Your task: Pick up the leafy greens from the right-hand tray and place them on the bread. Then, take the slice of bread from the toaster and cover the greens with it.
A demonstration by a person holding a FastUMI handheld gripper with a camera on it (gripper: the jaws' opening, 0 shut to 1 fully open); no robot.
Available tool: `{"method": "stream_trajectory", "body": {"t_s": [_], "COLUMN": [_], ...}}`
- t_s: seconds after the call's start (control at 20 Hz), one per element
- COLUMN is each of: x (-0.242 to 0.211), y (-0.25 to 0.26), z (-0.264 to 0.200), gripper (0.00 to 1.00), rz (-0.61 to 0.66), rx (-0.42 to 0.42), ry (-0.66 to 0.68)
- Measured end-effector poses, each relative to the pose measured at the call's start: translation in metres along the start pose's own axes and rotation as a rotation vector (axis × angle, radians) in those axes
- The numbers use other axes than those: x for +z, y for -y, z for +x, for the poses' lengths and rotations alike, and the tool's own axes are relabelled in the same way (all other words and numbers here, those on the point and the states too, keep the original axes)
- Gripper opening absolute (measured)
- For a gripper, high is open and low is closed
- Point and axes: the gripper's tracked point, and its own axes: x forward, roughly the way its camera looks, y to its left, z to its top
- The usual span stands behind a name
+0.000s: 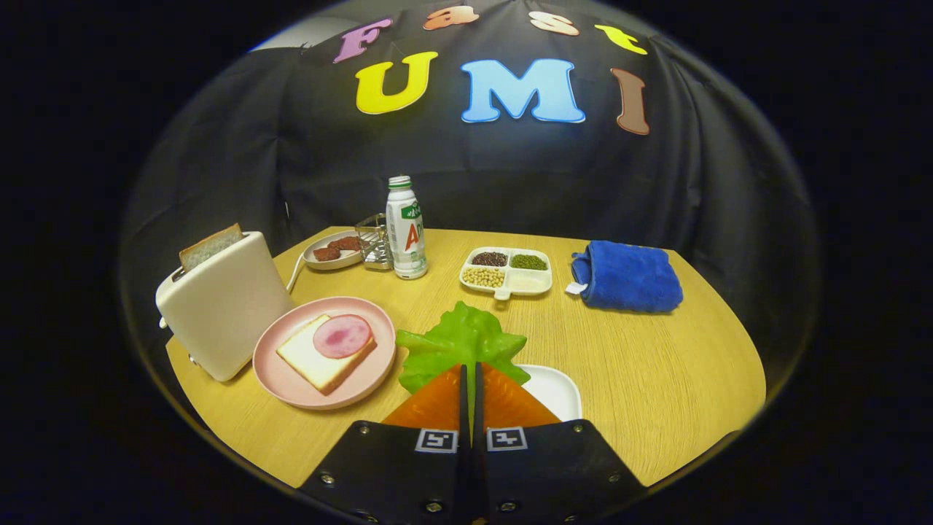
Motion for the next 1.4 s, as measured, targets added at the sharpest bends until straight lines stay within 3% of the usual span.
{"method": "stream_trajectory", "body": {"t_s": [0.25,0.65,1.0,1.25,1.4], "x": [0.020,0.012,0.000,0.011,0.018], "y": [-0.054,-0.148,-0.165,-0.167,-0.173], "z": [0.007,0.034,0.049,0.042,0.035], "gripper": [0.01,0.00,0.00,0.16,0.16], "rz": [-0.047,-0.076,-0.101,-0.116,-0.103], "rx": [0.069,0.206,0.209,0.207,0.215], "ry": [0.026,-0.007,-0.031,0.008,0.018]}}
